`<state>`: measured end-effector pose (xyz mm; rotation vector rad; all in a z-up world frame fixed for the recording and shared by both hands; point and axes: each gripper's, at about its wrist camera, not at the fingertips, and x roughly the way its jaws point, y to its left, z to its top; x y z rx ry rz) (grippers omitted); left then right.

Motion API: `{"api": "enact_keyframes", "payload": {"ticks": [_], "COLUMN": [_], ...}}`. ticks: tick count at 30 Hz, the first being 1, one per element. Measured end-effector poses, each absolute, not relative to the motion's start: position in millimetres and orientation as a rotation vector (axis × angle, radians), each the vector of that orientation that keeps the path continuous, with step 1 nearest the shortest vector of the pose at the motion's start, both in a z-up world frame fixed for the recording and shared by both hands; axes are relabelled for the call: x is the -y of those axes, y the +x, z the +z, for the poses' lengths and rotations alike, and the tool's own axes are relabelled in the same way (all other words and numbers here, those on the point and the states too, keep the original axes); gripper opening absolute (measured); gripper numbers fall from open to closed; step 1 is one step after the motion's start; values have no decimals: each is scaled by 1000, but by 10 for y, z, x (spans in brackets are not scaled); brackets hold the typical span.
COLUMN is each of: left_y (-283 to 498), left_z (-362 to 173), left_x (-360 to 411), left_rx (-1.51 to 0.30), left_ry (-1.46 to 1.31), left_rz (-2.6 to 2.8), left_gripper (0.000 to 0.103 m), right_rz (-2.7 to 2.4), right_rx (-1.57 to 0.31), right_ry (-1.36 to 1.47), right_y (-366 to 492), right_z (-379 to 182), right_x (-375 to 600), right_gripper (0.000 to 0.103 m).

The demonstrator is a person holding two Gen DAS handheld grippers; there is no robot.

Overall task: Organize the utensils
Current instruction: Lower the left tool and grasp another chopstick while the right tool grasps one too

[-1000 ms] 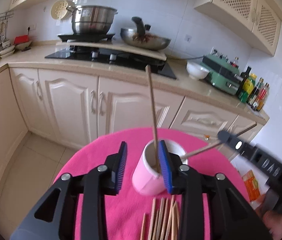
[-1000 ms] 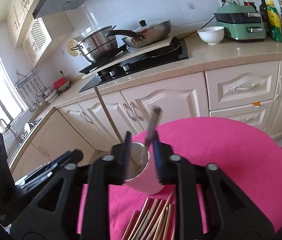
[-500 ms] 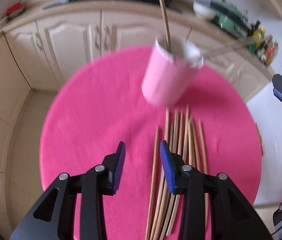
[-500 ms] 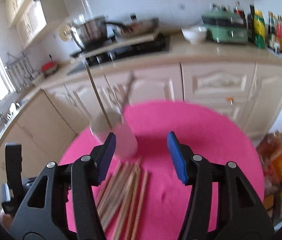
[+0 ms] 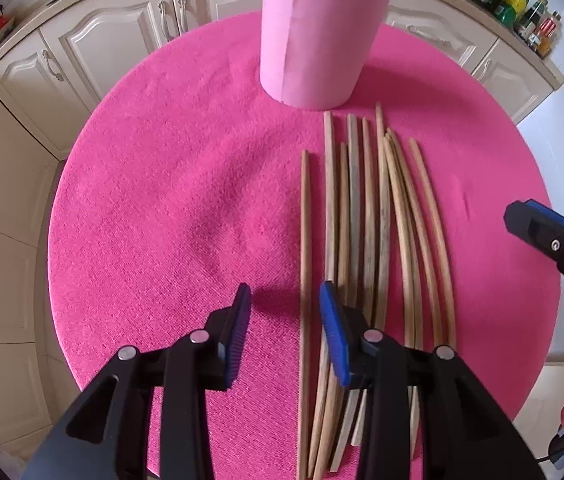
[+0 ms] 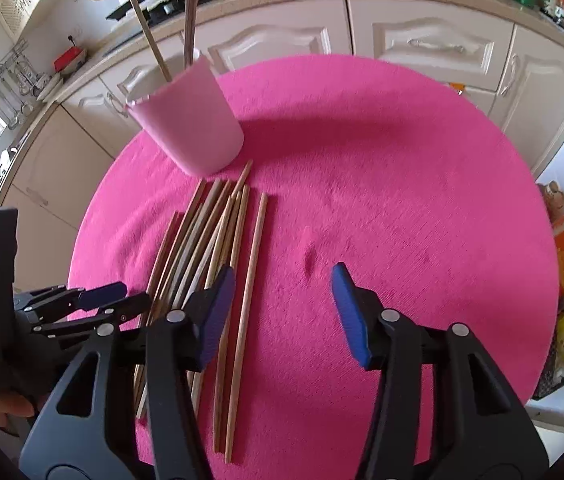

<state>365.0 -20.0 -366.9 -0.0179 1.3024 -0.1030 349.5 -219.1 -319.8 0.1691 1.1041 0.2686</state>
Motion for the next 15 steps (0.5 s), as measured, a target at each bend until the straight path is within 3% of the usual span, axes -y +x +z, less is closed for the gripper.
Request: {"api": "enact_keyframes", "payload": {"ticks": [7, 9, 11, 15], "left_y": [3703, 3708, 3741, 3781], "left_z": [-3729, -3721, -3729, -3697], "left_x": [295, 327, 314, 187], "left_rx": [-1314, -1307, -1305, -1312], "left_ry": [54, 63, 41, -41], "left_rz": [-68, -61, -51, -53], "left_gripper": [35, 30, 11, 7], "right_rz": [280, 287, 295, 312], "right_rx": [-1163, -1178, -1198, -1232], "right_ry": [163, 164, 157, 146], "right_y": [3530, 3535, 3549, 3606], "right_z": [-3333, -3358, -3390, -3458], "right_x": [2135, 2100, 2051, 1968], "right_gripper": [42, 39, 36, 34]}}
